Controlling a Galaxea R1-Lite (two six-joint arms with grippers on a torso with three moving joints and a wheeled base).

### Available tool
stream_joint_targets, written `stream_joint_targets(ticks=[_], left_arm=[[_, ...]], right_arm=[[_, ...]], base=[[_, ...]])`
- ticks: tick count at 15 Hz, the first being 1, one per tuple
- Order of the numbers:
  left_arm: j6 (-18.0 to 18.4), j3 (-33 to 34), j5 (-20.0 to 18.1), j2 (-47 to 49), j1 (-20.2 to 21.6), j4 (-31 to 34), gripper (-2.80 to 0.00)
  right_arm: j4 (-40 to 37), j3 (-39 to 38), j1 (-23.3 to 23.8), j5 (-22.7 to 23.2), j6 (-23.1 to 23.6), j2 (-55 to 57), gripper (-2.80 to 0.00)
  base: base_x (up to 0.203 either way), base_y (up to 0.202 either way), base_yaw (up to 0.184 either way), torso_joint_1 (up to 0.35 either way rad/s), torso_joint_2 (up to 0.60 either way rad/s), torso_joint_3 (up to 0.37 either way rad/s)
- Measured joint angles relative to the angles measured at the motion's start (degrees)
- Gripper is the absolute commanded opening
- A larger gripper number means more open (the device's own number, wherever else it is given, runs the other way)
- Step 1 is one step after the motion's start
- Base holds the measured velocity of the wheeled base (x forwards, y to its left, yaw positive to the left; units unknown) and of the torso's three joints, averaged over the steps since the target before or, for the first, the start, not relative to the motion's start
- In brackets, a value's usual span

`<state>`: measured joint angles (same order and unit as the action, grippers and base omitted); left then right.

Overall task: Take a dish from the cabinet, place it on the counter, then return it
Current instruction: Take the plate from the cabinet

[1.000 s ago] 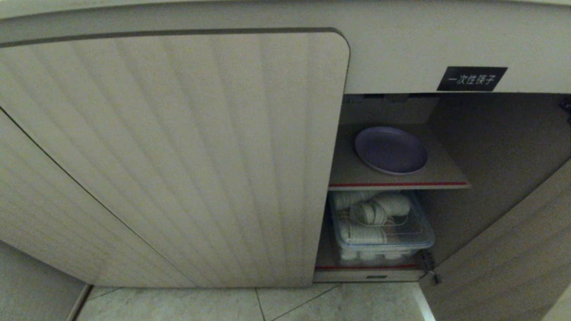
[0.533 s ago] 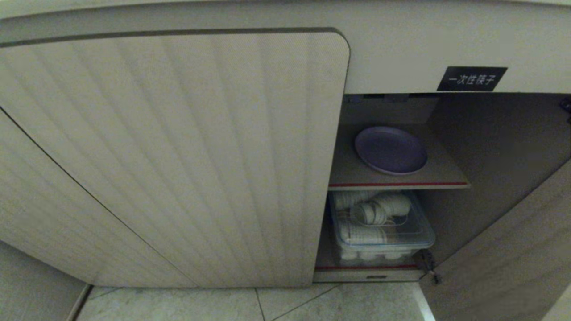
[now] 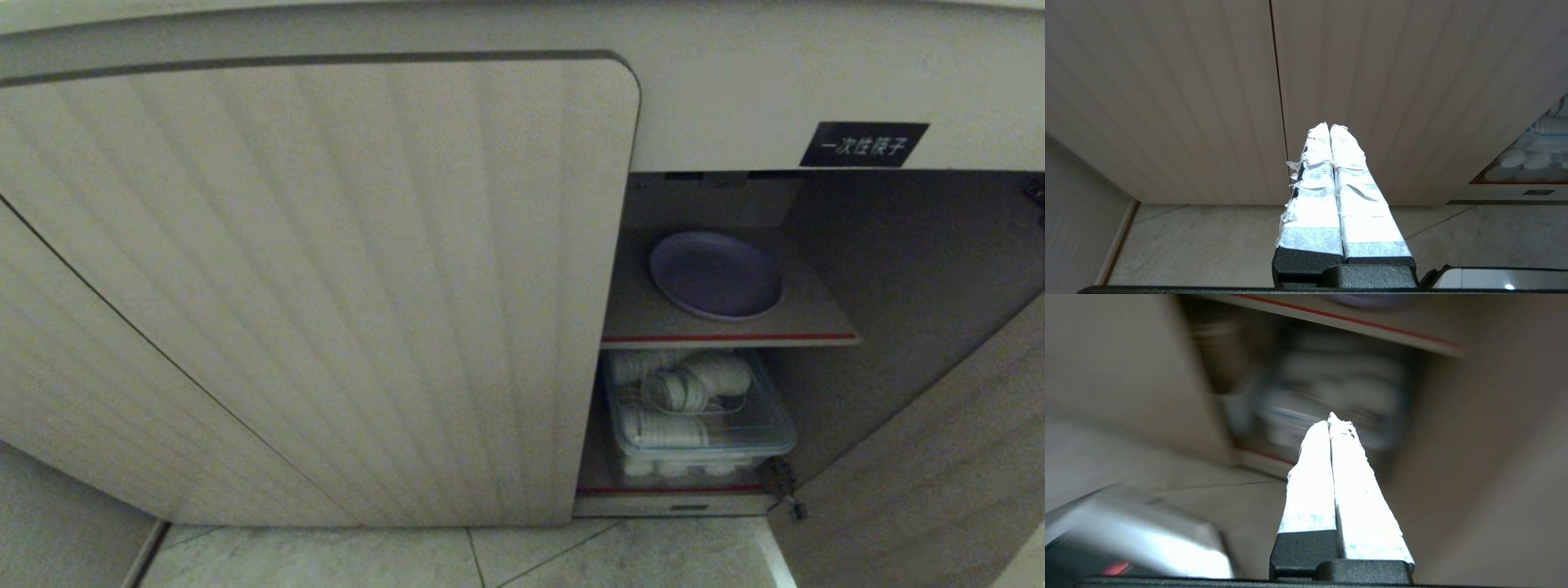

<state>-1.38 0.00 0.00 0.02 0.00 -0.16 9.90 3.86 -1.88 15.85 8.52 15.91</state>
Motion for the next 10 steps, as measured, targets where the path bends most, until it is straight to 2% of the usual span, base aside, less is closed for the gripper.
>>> stream_joint_targets(ticks=[3,4,7,10], left_arm=[[-0.01,0.00,0.00,0.00,0.00,0.02,-2.80],[0.01,0.00,0.00,0.00,0.00,0.00,-2.80],[0.00,0.00,0.00,0.00,0.00,0.00,-2.80],[0.00,0.00,0.00,0.00,0.00,0.00,-2.80]], right_arm=[[2.99,2.97,-0.57,12.37,1.86,8.08,-2.80],[3.27,3.69,-0.62,15.24,2.00,10.27,-2.80],[2.80,4.35,-0.59,16.98,1.65,14.13,-2.80],[2.79,4.60,-0.54,16.86,-1.35,15.53,-2.80]], base=[[0.000,0.000,0.000,0.000,0.00,0.000],[0.000,0.000,0.000,0.000,0.00,0.000],[0.000,0.000,0.000,0.000,0.00,0.000],[0.000,0.000,0.000,0.000,0.00,0.000]])
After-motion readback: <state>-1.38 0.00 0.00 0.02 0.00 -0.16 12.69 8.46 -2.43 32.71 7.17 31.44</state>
